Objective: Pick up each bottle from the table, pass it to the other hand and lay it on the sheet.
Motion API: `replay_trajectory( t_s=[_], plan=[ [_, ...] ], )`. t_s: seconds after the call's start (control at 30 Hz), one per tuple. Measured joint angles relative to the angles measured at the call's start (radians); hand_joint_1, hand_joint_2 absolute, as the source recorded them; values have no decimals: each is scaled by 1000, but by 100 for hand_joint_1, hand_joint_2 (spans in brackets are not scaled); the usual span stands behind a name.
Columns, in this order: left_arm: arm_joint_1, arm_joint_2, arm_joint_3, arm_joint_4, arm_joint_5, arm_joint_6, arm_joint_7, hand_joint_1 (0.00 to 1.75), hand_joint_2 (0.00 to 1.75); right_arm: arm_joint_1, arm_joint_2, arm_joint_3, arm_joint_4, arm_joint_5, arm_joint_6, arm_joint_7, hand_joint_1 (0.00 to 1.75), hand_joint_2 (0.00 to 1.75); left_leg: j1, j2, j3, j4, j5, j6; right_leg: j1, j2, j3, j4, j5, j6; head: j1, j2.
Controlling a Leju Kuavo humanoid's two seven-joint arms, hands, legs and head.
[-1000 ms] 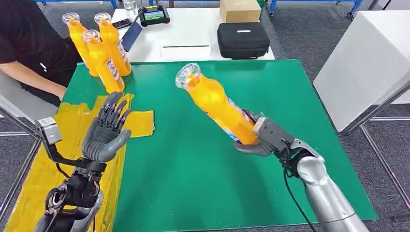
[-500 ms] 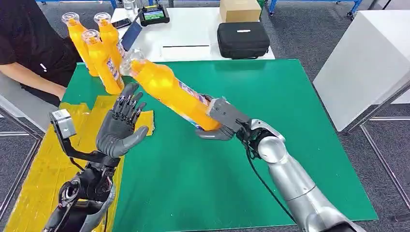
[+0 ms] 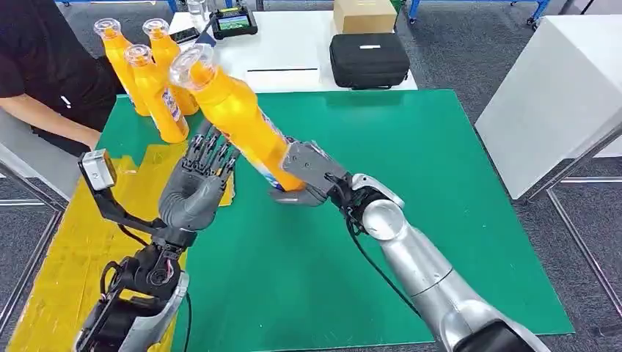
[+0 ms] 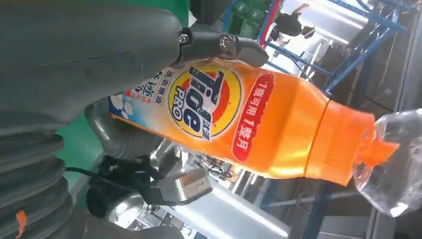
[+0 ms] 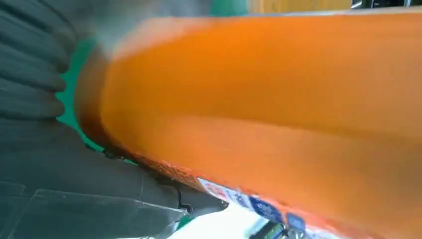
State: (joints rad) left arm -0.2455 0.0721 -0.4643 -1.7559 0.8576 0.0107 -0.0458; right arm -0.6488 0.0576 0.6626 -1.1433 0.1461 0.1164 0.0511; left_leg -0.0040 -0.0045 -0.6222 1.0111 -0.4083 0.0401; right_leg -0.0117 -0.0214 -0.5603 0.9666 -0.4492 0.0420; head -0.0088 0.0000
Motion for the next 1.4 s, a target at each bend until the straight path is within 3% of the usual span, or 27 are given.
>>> replay_trajectory(
  t_s=[0.27, 0.5, 0.9, 0.93, 0.97, 1.4],
  plan=[
    [-3, -9, 2, 6, -59, 65, -15, 0, 175, 24, 23, 18, 3, 8, 1, 48, 175, 175, 0, 0, 0, 0, 0, 0, 0, 0, -1, 0, 0, 0, 0, 0],
    [2, -14, 8, 6, -363, 240, -73, 0, 175, 104, 45, 143, -17, 100, 13, 77, 175, 175, 1, 0, -2, 0, 0, 0, 1, 0, -3, 0, 0, 0, 0, 0],
    [25, -14, 11, -3, -481, 315, -98, 0, 175, 111, 49, 189, -17, 105, 13, 85, 175, 175, 1, 0, -2, 0, 0, 0, 0, 0, -2, 0, 0, 0, 0, 0],
    [30, -14, 13, -6, -481, 317, -98, 112, 175, 111, 50, 192, -17, 106, 13, 85, 175, 175, 1, 0, -2, 0, 0, 0, 0, 0, -3, 0, 0, 0, 0, 0],
    [33, -14, 15, -8, -481, 316, -98, 175, 175, 111, 50, 195, -16, 106, 13, 85, 175, 175, 1, 0, -2, 0, 0, 0, 0, 0, -3, 0, 0, 0, 0, 0],
    [56, -2, 44, -21, -373, 209, -59, 175, 175, 108, 50, 211, -4, 108, 11, 85, 175, 175, 1, 0, -2, 0, 0, 0, 0, 0, -3, 0, 0, 0, 0, 0]
  ],
)
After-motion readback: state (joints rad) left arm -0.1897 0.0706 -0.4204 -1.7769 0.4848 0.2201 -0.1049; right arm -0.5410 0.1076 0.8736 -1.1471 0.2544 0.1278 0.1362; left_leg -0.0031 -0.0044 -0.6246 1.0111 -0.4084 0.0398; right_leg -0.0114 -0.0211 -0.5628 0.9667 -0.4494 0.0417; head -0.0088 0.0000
